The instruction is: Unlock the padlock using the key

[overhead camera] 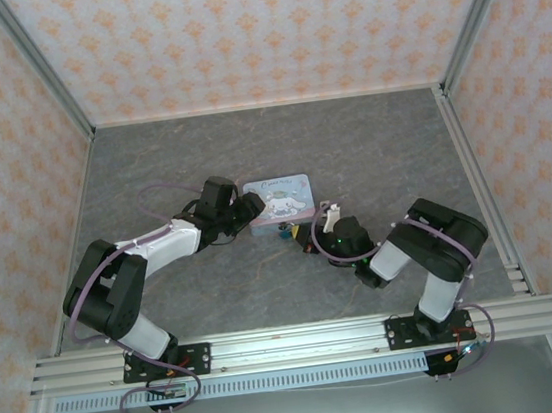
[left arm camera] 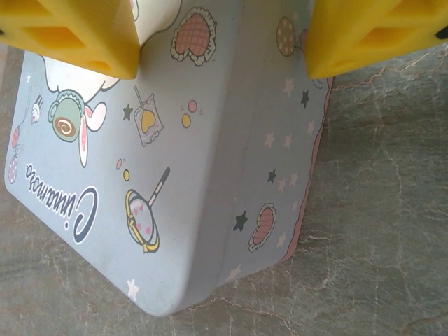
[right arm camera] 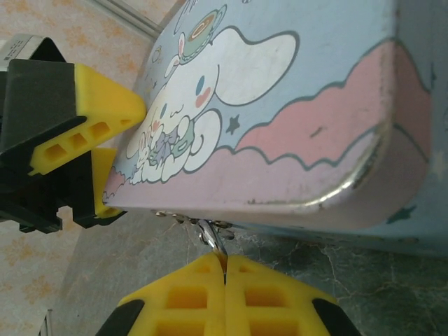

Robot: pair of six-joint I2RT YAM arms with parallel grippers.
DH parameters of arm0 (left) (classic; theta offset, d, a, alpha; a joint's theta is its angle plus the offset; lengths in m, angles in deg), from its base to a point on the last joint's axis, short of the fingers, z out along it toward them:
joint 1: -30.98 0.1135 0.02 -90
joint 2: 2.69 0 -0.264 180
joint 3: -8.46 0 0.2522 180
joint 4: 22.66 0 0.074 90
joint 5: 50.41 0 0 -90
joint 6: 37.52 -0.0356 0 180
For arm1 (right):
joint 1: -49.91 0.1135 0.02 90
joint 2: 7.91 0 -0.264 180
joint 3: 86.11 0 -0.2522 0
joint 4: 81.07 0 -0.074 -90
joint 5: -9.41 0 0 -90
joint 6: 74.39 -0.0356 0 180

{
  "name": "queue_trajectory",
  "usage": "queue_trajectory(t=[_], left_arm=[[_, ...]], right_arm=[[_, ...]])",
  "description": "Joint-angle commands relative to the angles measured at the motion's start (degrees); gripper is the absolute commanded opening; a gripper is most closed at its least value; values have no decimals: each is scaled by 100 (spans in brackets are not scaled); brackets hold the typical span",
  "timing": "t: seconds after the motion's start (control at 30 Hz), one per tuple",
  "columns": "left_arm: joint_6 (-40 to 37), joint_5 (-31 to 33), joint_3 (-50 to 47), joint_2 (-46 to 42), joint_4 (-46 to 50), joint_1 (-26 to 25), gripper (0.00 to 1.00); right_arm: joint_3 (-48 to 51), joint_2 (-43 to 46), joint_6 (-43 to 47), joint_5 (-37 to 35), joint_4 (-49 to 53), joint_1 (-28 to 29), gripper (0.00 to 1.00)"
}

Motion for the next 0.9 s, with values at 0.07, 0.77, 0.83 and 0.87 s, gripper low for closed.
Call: queue_trajectory(t=[0.07, 0.77, 0.83, 0.87], left_arm=[[-140, 143, 10, 122, 819, -78, 65], [-1492, 982, 541, -1453, 1314, -63, 88], [-1659, 1113, 499, -1708, 1388, -66, 88], [-1729, 1211, 470, -1865, 1431, -65, 88]], right_arm=[[125, 730, 294, -250, 608, -29, 0], [-1206, 5011, 1579, 67, 8253, -29, 0], [-1410, 4989, 1571, 216, 8725, -29, 0], [-1484, 4969, 1550, 298, 8924, -29, 0]])
